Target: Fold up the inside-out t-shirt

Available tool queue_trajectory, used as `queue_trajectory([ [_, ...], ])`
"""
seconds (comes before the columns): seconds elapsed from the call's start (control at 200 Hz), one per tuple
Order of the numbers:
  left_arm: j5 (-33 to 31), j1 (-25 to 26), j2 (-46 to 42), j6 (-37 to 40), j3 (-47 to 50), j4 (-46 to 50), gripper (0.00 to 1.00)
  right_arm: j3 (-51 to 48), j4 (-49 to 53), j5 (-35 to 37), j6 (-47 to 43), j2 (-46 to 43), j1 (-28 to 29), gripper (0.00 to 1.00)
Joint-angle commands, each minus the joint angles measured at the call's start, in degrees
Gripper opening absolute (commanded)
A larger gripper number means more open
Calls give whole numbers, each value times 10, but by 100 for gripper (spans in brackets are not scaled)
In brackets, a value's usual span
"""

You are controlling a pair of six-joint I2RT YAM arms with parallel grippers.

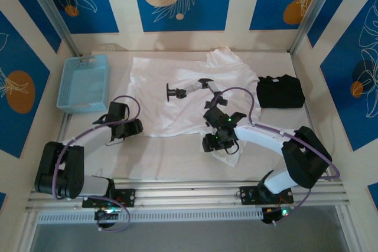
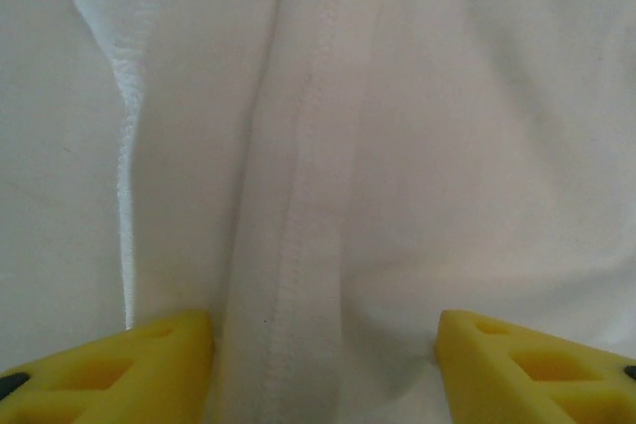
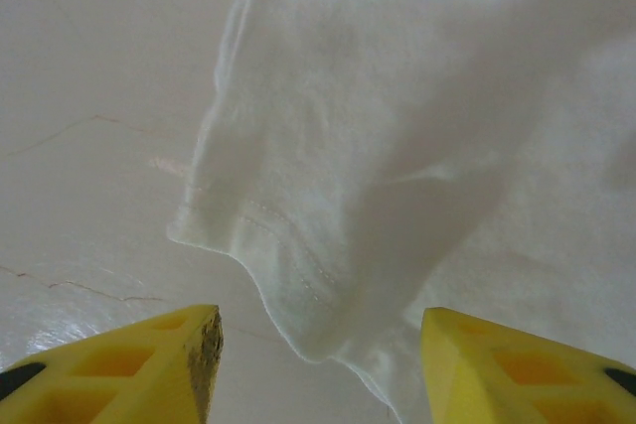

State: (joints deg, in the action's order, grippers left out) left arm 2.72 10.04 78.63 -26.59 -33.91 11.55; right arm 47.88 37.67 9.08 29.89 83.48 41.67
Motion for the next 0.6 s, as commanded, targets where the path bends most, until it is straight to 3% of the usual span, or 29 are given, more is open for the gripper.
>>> queue_trajectory([
  [0.0,2,3,17,6,-13,-9,57,-15,1,18,23,-16,-3,55],
  [0.235,0,4,43,7,-12,-32,33,-29,-73,-49,17,-51,-9,55],
  [0.405,4,4,22,11,-11,-19,16,8,-137,-66,22,0,19,54],
  [0.595,110,3,-74,-2,-9,41,11,50,-198,-63,-37,37,78,55],
])
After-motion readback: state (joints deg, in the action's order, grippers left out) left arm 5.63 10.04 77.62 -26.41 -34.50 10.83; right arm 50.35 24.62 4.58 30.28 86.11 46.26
